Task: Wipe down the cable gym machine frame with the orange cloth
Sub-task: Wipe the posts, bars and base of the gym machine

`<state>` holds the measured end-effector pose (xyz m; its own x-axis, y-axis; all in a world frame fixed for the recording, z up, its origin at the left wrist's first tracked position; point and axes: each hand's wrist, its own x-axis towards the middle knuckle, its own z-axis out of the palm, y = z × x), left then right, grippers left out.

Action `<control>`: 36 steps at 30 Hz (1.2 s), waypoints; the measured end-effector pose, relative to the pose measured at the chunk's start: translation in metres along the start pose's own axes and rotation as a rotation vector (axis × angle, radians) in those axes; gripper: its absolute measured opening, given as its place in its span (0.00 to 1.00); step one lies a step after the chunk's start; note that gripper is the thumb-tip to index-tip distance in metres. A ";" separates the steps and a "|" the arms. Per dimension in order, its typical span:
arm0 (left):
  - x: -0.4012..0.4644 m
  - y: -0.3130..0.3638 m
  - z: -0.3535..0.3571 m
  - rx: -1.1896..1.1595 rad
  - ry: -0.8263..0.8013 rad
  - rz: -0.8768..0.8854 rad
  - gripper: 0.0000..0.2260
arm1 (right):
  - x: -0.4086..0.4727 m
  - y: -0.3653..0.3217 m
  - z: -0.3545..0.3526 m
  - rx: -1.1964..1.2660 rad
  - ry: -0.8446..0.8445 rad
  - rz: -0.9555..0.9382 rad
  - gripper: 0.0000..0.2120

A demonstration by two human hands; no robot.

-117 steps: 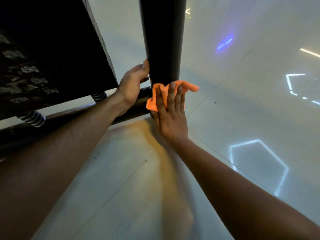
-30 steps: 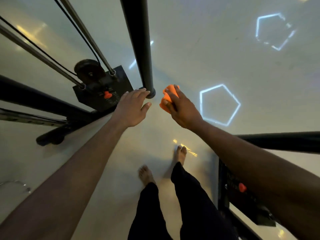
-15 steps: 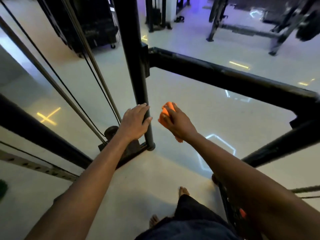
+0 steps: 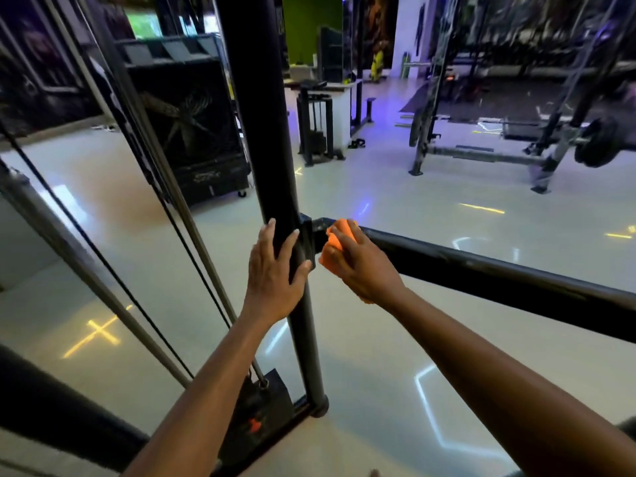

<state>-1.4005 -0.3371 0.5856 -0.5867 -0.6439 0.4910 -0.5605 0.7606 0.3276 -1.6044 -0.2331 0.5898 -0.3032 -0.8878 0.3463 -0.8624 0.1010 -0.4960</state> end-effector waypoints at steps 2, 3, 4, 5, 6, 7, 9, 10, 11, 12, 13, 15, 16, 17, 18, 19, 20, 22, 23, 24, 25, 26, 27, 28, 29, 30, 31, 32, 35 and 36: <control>0.020 -0.003 0.005 -0.056 0.069 -0.024 0.34 | 0.025 0.005 0.001 0.006 -0.004 -0.008 0.29; 0.031 -0.005 0.010 -0.093 0.095 -0.038 0.36 | 0.037 0.007 0.001 0.012 -0.010 -0.010 0.29; 0.041 -0.007 0.015 -0.141 0.113 -0.061 0.39 | 0.048 0.010 0.001 0.016 -0.010 -0.015 0.30; 0.051 -0.009 0.021 -0.199 0.121 -0.096 0.42 | 0.059 0.013 0.001 0.018 -0.015 -0.023 0.30; 0.060 -0.011 0.028 -0.262 0.123 -0.141 0.46 | 0.069 0.016 0.003 0.020 -0.025 -0.028 0.30; 0.066 -0.012 0.033 -0.315 0.122 -0.182 0.48 | 0.076 0.018 0.005 0.021 -0.037 -0.030 0.29; 0.076 -0.018 0.048 -0.376 0.143 -0.228 0.51 | 0.091 0.025 0.013 0.039 -0.051 -0.028 0.30; 0.079 -0.024 0.056 -0.399 0.162 -0.239 0.50 | 0.098 0.027 0.020 0.054 -0.053 -0.026 0.31; 0.080 -0.028 0.062 -0.427 0.178 -0.254 0.49 | 0.101 0.030 0.027 0.067 -0.056 -0.020 0.32; 0.081 -0.032 0.066 -0.459 0.186 -0.274 0.48 | 0.103 0.032 0.034 0.075 -0.062 -0.012 0.32; 0.082 -0.035 0.069 -0.496 0.176 -0.308 0.46 | 0.106 0.033 0.042 0.087 -0.075 -0.003 0.31; 0.081 -0.039 0.076 -0.561 0.145 -0.369 0.44 | 0.111 0.033 0.056 0.111 -0.083 -0.002 0.29; 0.081 -0.041 0.079 -0.583 0.139 -0.379 0.43 | 0.114 0.031 0.062 0.116 -0.076 -0.012 0.28; 0.079 -0.043 0.083 -0.599 0.138 -0.374 0.43 | 0.116 0.029 0.068 0.109 -0.063 -0.030 0.26; 0.079 -0.048 0.088 -0.612 0.133 -0.367 0.43 | 0.118 0.027 0.075 0.090 -0.050 -0.047 0.26; 0.078 -0.052 0.092 -0.625 0.127 -0.364 0.43 | 0.120 0.025 0.082 0.053 -0.037 -0.062 0.26; 0.078 -0.056 0.095 -0.642 0.123 -0.368 0.43 | 0.121 0.024 0.089 0.002 -0.025 -0.070 0.26; 0.079 -0.060 0.099 -0.667 0.124 -0.384 0.43 | 0.122 0.030 0.096 -0.116 -0.003 -0.090 0.27; 0.079 -0.060 0.100 -0.676 0.125 -0.384 0.43 | 0.122 0.037 0.095 -0.188 0.006 -0.113 0.28; 0.079 -0.062 0.101 -0.683 0.128 -0.380 0.43 | 0.122 0.047 0.093 -0.270 0.016 -0.137 0.29; 0.079 -0.063 0.102 -0.691 0.123 -0.374 0.43 | 0.119 0.057 0.088 -0.360 0.021 -0.150 0.33; 0.078 -0.065 0.103 -0.700 0.114 -0.375 0.43 | 0.115 0.065 0.083 -0.441 0.015 -0.149 0.37; 0.077 -0.066 0.104 -0.710 0.112 -0.376 0.43 | 0.110 0.070 0.080 -0.490 0.005 -0.136 0.40; 0.077 -0.068 0.105 -0.718 0.118 -0.370 0.44 | 0.106 0.071 0.080 -0.505 0.009 -0.116 0.42; 0.078 -0.070 0.107 -0.719 0.124 -0.360 0.43 | 0.103 0.068 0.081 -0.499 0.019 -0.095 0.43; 0.078 -0.071 0.108 -0.716 0.122 -0.349 0.43 | 0.103 0.063 0.082 -0.481 0.035 -0.086 0.42; 0.078 -0.072 0.109 -0.718 0.119 -0.344 0.43 | 0.105 0.056 0.079 -0.461 0.059 -0.085 0.41; 0.078 -0.073 0.109 -0.727 0.114 -0.340 0.43 | 0.107 0.048 0.075 -0.441 0.091 -0.084 0.39; 0.078 -0.076 0.109 -0.754 0.096 -0.340 0.44 | 0.111 0.033 0.064 -0.489 0.134 -0.045 0.36; 0.078 -0.077 0.109 -0.757 0.092 -0.342 0.44 | 0.110 0.033 0.066 -0.548 0.121 -0.037 0.35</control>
<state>-1.4672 -0.4551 0.5107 -0.3867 -0.8653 0.3189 -0.1358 0.3955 0.9084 -1.6397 -0.3566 0.5589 -0.2856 -0.8407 0.4600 -0.9479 0.3184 -0.0066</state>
